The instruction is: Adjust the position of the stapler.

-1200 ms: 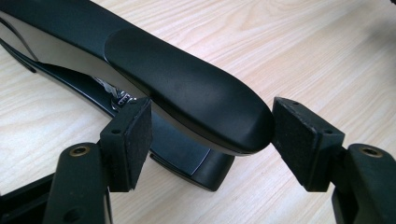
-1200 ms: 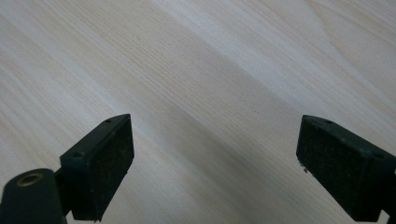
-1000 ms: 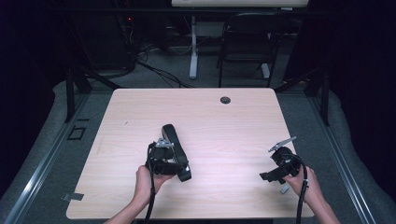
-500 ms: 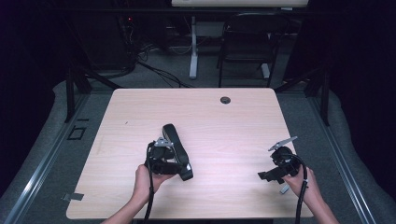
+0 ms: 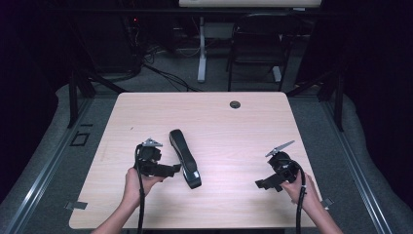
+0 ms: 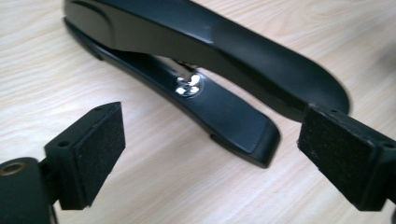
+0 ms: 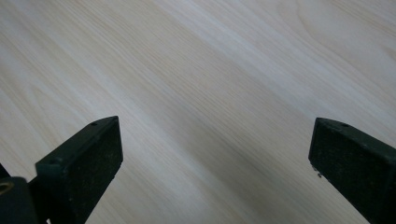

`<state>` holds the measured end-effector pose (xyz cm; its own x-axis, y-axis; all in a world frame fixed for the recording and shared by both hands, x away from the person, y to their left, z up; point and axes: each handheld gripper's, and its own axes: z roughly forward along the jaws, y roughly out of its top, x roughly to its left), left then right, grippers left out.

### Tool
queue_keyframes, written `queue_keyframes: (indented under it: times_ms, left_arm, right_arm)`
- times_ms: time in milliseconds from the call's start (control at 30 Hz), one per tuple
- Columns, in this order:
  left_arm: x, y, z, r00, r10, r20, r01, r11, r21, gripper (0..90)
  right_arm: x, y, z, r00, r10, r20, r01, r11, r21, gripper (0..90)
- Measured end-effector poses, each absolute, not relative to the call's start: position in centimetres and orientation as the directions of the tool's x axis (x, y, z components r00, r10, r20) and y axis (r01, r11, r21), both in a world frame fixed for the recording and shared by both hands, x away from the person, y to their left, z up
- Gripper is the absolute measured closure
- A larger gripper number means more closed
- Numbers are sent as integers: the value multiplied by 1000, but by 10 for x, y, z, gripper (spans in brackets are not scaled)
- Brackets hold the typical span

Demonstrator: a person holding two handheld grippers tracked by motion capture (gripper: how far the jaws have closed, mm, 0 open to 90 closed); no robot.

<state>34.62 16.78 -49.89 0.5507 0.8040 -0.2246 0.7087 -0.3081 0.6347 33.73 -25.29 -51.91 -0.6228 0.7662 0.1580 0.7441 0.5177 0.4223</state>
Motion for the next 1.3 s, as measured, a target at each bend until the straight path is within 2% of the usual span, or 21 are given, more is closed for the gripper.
queue_keyframes:
  times_ms: [167, 367, 533, 767, 867, 1300]
  left_arm:
    - [351, 180, -500, 540, 806, -244, 722, -295, 625, 3]
    - [356, 193, -502, 533, 809, -249, 735, -297, 609, 2]
    - [362, 203, -506, 523, 789, -322, 760, -260, 596, 2]
    - [366, 214, -508, 503, 800, -327, 764, -235, 601, 1]
    - [367, 218, -509, 493, 790, -363, 775, -210, 596, 0]
    - [369, 221, -510, 483, 810, -333, 773, -216, 597, 0]
  right_arm:
    - [341, -235, -517, -653, 736, 180, 723, 536, 436, 17]
    - [347, -220, -520, -674, 712, 198, 717, 566, 407, 12]
    - [351, -209, -515, -686, 701, 194, 705, 576, 413, 10]
    - [360, -195, -510, -686, 682, 254, 713, 559, 423, 0]
    - [363, -187, -508, -683, 685, 254, 715, 555, 426, 0]
    - [371, -145, -496, -722, 642, 260, 678, 580, 450, 12]
